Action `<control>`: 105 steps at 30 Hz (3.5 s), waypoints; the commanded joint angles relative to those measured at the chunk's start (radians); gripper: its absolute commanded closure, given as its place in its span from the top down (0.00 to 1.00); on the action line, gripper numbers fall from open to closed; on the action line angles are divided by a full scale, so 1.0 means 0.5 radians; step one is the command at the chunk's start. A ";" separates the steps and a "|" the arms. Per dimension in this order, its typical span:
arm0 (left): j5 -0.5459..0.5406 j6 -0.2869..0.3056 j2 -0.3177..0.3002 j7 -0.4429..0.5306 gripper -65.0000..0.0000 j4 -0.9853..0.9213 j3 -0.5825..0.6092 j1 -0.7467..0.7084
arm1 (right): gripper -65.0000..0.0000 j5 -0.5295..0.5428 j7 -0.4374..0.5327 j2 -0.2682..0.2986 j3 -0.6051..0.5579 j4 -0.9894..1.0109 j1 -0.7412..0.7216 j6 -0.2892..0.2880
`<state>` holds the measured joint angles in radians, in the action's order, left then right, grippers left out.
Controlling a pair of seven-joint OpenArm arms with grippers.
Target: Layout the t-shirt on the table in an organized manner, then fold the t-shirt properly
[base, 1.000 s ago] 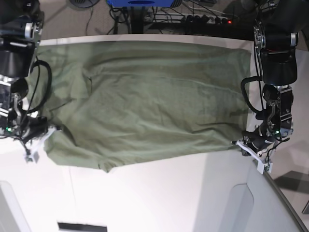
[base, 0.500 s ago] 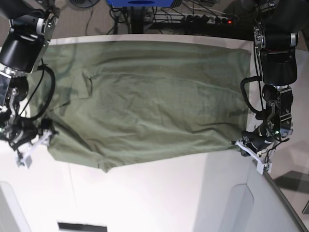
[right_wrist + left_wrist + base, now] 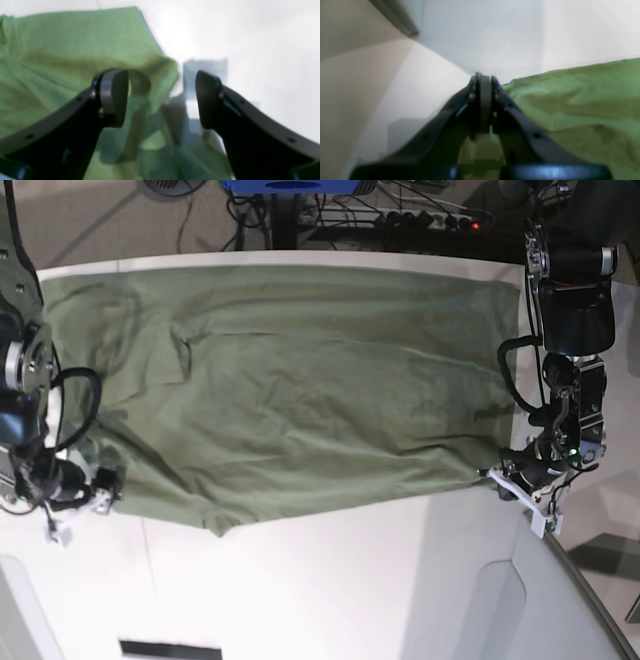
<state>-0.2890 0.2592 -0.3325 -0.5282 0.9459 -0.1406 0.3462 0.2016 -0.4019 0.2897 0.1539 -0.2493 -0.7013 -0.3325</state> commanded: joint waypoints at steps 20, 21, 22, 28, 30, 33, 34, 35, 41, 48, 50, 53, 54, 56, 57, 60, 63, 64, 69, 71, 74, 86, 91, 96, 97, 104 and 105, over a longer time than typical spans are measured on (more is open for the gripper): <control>-0.010 -0.004 -0.030 0.051 0.00 0.031 -0.009 0.058 | 0.35 0.016 0.195 0.020 -0.045 -0.018 0.063 0.090; -0.010 -0.004 -0.030 0.051 0.00 0.031 -0.009 0.058 | 0.32 0.016 0.198 0.020 -0.045 -0.018 0.063 0.090; -0.010 -0.004 -0.030 0.051 0.00 0.031 -0.009 0.058 | 0.29 0.016 0.204 0.020 -0.045 -0.018 0.057 0.090; -0.004 -0.004 -0.030 0.051 0.00 0.031 -0.009 0.058 | 0.18 0.013 0.284 0.020 -0.049 -0.018 0.054 0.090; -0.004 -0.004 -0.030 0.051 0.00 0.031 -0.009 0.058 | 0.17 0.013 0.281 0.020 -0.073 -0.018 0.051 0.090; -0.016 -0.004 -0.030 0.051 0.00 0.037 -0.009 0.058 | 0.03 0.013 0.277 0.020 -0.233 -0.025 0.026 0.090; -0.016 -0.004 -0.030 0.051 0.00 0.046 -0.009 0.058 | 0.00 0.013 0.274 0.020 -0.282 -0.046 0.026 0.090; -0.019 -0.004 -0.030 0.051 0.00 0.049 -0.009 0.061 | 0.00 0.013 0.250 0.020 -0.319 -0.089 0.036 0.090; -0.019 -0.004 -0.036 0.051 0.00 0.049 -0.018 0.082 | 0.00 0.016 0.038 0.020 -0.331 -0.513 0.131 0.090; -0.019 -0.004 -0.039 0.051 0.00 0.052 -0.015 0.082 | 0.00 0.016 -0.244 0.030 -0.331 -0.954 0.195 0.086; -0.019 -0.004 -0.039 0.051 0.00 0.052 -0.012 0.082 | 0.00 0.016 -0.315 0.030 -0.331 -1.056 0.244 0.086; -0.019 -0.004 -0.042 0.048 0.00 0.052 -0.024 0.076 | 0.00 0.016 -0.410 0.030 -0.331 -1.246 0.342 0.086; -0.019 -0.001 -0.042 0.045 0.00 0.055 -0.027 0.076 | 0.00 0.016 -0.438 0.030 -0.331 -1.298 0.373 0.086; -0.019 -0.001 -0.045 0.039 0.00 0.068 -0.030 0.067 | 0.00 0.016 -0.499 0.030 -0.331 -1.375 0.435 0.086; -0.019 -0.001 -0.045 0.033 0.00 0.095 -0.030 0.061 | 0.00 0.016 -0.523 0.030 -0.331 -1.399 0.456 0.086; -0.019 -0.001 -0.049 -0.068 0.00 0.261 -0.030 -0.028 | 0.00 0.019 -0.536 0.030 -0.328 -1.455 0.542 0.086; -0.019 -0.001 -0.064 -0.182 0.00 0.506 -0.030 -0.151 | 0.00 0.019 -0.539 0.033 -0.328 -1.550 0.628 0.086; -0.022 -0.001 -0.085 -0.222 0.00 0.586 -0.030 -0.197 | 0.00 0.019 -0.539 0.036 -0.328 -1.587 0.659 0.086; -0.022 0.002 -0.159 -0.326 0.00 0.823 -0.033 -0.390 | 0.00 0.022 -0.625 0.070 -0.297 -1.722 0.763 0.086; -0.022 0.002 -0.174 -0.326 0.00 0.844 -0.033 -0.442 | 0.00 0.022 -0.671 0.063 -0.162 -1.731 0.803 0.086; -0.022 0.002 -0.199 -0.323 0.00 0.856 -0.147 -0.534 | 0.00 0.022 -0.677 0.060 -0.003 -1.731 0.861 0.086; -0.001 0.195 -0.101 -0.320 0.00 0.844 -0.162 -0.682 | 0.21 0.022 -0.978 -0.019 0.031 -1.820 0.993 0.086; -0.001 0.195 -0.088 -0.320 0.00 0.835 -0.150 -0.688 | 0.54 0.022 -1.048 -0.019 0.108 -2.274 1.082 0.086; -0.001 0.195 -0.088 -0.320 0.00 0.835 -0.156 -0.685 | 0.55 0.013 -1.018 0.008 0.007 -2.176 0.959 0.086; -0.001 0.195 -0.088 -0.320 0.00 0.835 -0.156 -0.679 | 0.55 0.013 -0.984 0.033 -0.030 -2.065 0.913 0.083; -0.001 0.195 -0.085 -0.320 0.00 0.835 -0.159 -0.672 | 0.55 0.013 -0.723 0.048 -0.187 -1.418 0.683 0.083; -0.001 0.195 -0.085 -0.320 0.00 0.832 -0.165 -0.676 | 0.55 0.013 -0.720 0.048 -0.187 -1.372 0.677 0.083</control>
<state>-0.2844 0.3573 -0.3580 -0.7040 1.3483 -0.2150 -0.0051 0.2039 -0.7773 0.2977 0.0586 -0.9195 -0.3302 -0.2928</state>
